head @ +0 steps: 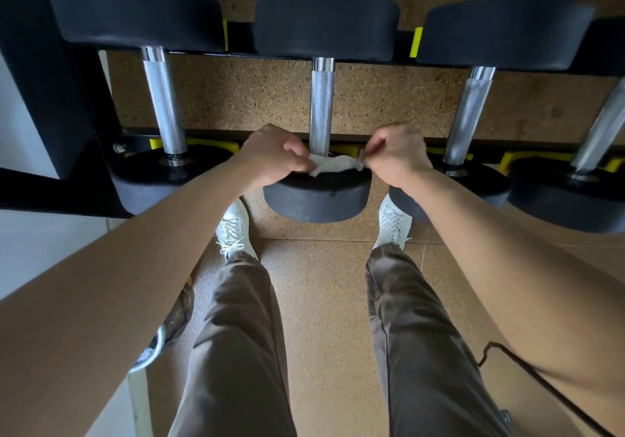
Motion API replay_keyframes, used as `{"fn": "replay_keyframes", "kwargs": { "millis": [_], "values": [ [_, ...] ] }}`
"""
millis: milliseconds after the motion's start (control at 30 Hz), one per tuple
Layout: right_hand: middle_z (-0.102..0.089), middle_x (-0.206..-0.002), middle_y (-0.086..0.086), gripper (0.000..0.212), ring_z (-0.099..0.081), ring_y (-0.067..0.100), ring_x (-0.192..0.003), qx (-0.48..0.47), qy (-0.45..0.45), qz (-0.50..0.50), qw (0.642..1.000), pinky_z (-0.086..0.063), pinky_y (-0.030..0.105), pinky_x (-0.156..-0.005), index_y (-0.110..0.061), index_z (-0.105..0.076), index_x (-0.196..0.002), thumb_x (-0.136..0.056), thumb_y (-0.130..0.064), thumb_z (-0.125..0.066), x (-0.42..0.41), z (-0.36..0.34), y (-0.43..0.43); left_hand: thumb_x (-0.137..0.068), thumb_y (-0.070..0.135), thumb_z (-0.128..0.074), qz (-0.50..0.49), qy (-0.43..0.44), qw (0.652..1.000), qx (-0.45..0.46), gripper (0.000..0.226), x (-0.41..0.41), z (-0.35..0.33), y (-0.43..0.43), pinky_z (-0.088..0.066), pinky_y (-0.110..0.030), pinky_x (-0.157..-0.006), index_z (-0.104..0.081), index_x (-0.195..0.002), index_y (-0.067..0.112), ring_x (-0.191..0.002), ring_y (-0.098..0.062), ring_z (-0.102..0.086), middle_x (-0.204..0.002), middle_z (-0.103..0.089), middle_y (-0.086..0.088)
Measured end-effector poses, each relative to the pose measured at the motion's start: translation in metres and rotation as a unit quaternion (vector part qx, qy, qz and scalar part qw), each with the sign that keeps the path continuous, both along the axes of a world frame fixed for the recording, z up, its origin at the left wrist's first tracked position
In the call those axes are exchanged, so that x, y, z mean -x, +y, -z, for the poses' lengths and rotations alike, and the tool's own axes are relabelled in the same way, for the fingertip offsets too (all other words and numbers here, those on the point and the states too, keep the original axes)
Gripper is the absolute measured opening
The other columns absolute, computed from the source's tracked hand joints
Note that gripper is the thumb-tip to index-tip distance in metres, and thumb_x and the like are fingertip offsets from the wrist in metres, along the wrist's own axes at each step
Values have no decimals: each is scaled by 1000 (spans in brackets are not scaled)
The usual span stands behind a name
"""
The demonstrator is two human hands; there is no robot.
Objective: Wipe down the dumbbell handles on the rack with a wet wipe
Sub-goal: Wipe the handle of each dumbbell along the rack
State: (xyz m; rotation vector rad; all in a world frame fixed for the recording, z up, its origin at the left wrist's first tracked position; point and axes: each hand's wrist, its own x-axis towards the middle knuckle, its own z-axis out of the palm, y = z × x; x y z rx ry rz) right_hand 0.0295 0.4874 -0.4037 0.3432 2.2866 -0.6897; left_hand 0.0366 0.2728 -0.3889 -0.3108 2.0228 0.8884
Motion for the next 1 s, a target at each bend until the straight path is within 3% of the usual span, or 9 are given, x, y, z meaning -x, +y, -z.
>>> {"fn": "replay_keyframes", "kwargs": {
  "millis": [100, 300, 400, 500, 600, 667, 733, 867, 1000],
  "values": [
    [-70, -97, 0, 10, -66, 16, -90, -4, 27, 19, 999, -57, 30, -80, -17, -73, -90, -81, -13, -76, 0, 1, 1, -81, 28, -80, -17, 0, 1000, -1, 6, -4, 2, 4, -52, -31, -79, -76, -82, 24, -91, -18, -66, -92, -73, -1],
    [-70, -95, 1, 16, -66, 19, -87, 53, 3, -26, 998, -57, 31, -78, -27, -68, -77, -84, -12, -69, -9, 0, -35, -92, 32, -64, -97, 60, 978, 172, 14, -7, 14, -5, -61, -40, -81, -74, -100, 26, -100, -28, -69, -111, -73, -6],
    [-70, -98, 2, 10, -66, 18, -88, 22, 26, -1, 999, -56, 30, -76, -19, -72, -88, -90, -12, -65, -6, 0, -30, -89, 29, -69, -148, 92, 977, 124, 11, 0, 12, 2, -55, -27, -72, -74, -99, 27, -92, -18, -67, -102, -73, 3],
    [-64, -92, 6, 11, -66, 21, -86, 1, 46, 136, 990, -57, 30, -70, -10, -63, -90, -97, -9, -55, 6, 3, -13, -84, 24, -77, -184, 95, 978, 14, 8, 3, 11, 8, -48, -15, -67, -69, -85, 25, -86, -13, -68, -84, -70, 11],
    [-65, -104, 15, 15, -70, 29, -93, 109, 7, 403, 909, -62, 37, -66, -13, -59, -86, -100, -9, -53, 19, 8, -6, -81, 29, -82, -232, 91, 968, -34, 14, 4, 12, 7, -51, -22, -72, -70, -75, 25, -77, -8, -66, -77, -70, 12],
    [-65, -113, 17, 11, -71, 27, -95, 200, -8, 516, 833, -63, 38, -69, -9, -61, -108, -99, -10, -55, 27, 5, -2, -84, 30, -79, -287, 74, 953, -55, 15, 6, 12, 4, -49, -24, -71, -70, -74, 25, -72, -6, -62, -75, -69, 11],
    [-64, -115, 14, 25, -70, 23, -97, 277, -19, 542, 793, -63, 40, -78, -8, -54, -124, -98, -9, -54, 31, 2, 5, -90, 29, -73, -318, 56, 945, -56, 15, 9, 13, 0, -48, -22, -67, -69, -77, 21, -72, -8, -60, -78, -69, 8],
    [-66, -125, 11, 20, -71, 20, -104, 314, -16, 503, 805, -60, 39, -86, -12, -56, -117, -98, -12, -48, 34, 0, 4, -94, 24, -66, -351, 31, 934, -60, 11, 18, 17, -5, -44, -14, -57, -71, -89, 16, -76, -11, -61, -81, -71, 3],
    [-72, -116, 9, 25, -71, 23, -105, 407, -51, 527, 744, -59, 39, -88, -9, -56, -124, -101, -12, -48, 41, -4, -14, -99, 21, -59, -373, 7, 922, -105, 12, 34, 22, 2, -50, -21, -71, -69, -105, 19, -90, -16, -65, -104, -73, -3]
  ]
}}
